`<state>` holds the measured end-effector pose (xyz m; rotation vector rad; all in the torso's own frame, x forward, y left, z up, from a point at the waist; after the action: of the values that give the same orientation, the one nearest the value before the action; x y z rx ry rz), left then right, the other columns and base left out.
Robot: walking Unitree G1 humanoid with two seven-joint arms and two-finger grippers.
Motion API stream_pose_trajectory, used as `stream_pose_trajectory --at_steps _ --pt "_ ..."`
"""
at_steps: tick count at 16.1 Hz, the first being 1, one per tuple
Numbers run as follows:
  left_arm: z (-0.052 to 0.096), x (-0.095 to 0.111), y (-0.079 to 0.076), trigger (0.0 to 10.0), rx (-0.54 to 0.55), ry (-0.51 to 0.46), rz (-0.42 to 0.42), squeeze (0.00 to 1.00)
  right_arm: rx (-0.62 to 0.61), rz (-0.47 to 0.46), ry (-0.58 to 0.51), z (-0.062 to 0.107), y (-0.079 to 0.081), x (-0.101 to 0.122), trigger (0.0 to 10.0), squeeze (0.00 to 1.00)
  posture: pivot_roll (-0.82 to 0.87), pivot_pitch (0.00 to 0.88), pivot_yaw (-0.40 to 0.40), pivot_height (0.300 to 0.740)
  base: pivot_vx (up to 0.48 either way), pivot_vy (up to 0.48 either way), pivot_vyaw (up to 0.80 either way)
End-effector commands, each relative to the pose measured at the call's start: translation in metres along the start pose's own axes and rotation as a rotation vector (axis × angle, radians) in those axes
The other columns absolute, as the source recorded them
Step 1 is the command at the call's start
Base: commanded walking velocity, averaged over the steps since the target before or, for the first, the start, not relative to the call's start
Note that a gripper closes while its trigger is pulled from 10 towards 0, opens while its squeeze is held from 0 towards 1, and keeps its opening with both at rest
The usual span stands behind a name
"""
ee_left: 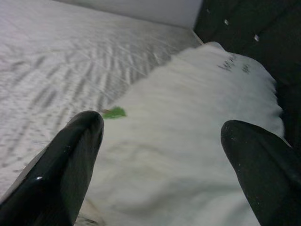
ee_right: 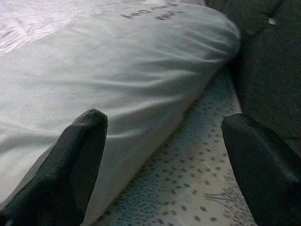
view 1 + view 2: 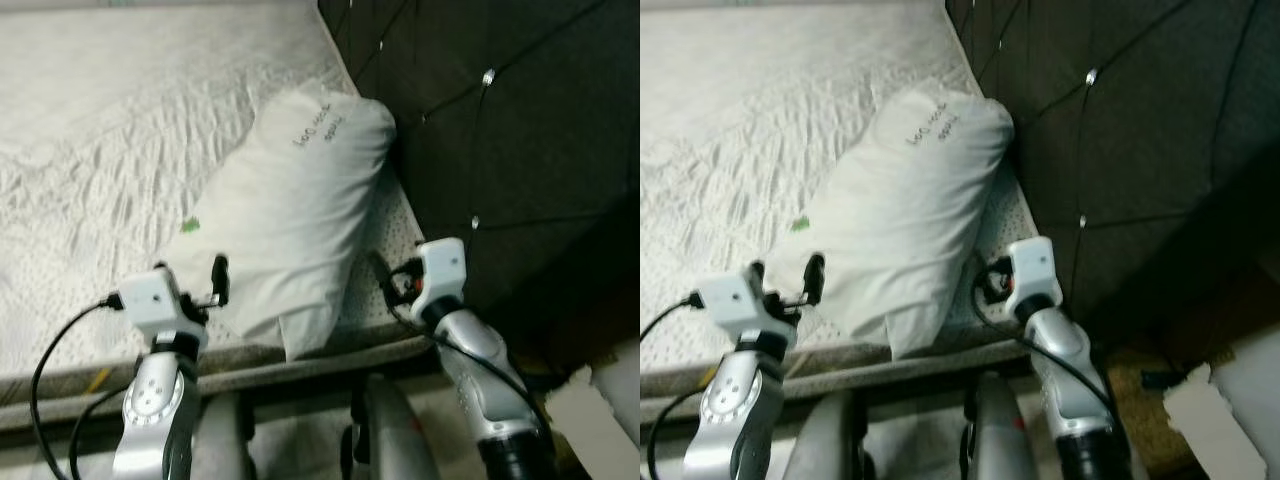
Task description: Clean up the room
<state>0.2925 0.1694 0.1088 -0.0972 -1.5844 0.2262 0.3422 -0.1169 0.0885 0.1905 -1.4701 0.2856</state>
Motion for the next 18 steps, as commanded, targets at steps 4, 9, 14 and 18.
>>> stream_pose_trajectory --at_steps 4,9,14,18 --pt "0.004 -0.004 0.015 10.0 0.05 0.021 -0.021 0.0 0.042 -0.029 -0.007 -0.003 0.013 0.002 10.0 0.0 0.05 0.14 -0.029 0.625 0.0 0.0 0.2" --pt "0.004 -0.006 0.017 10.0 0.064 0.029 -0.044 0.0 0.081 -0.04 -0.004 -0.004 0.019 0.001 10.0 0.0 0.05 0.14 -0.029 0.595 0.0 0.0 0.0" --pt "0.004 -0.006 0.022 10.0 0.094 0.029 -0.062 0.0 0.202 -0.006 0.042 -0.006 0.035 -0.005 10.0 0.0 0.05 0.146 -0.03 0.545 0.0 0.0 0.0" --pt "0.004 -0.005 0.022 10.0 0.097 0.028 -0.064 0.0 0.261 0.039 0.027 -0.013 0.042 -0.001 10.0 0.0 0.06 0.149 -0.034 0.545 0.0 0.0 0.0"
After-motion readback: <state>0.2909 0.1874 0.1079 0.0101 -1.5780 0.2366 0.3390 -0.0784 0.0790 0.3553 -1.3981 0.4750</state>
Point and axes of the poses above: a point about 5 cm out from each wrist's last joint towards the gripper, its own z axis pointing back from the gripper into the wrist, its own x axis along the axis of the wrist's last joint, y = z × x, the point moved 6 cm from there along -z, pointing out of the wrist towards the gripper, and after that the axes turned 2 degrees about z, right-handed, at the moved point
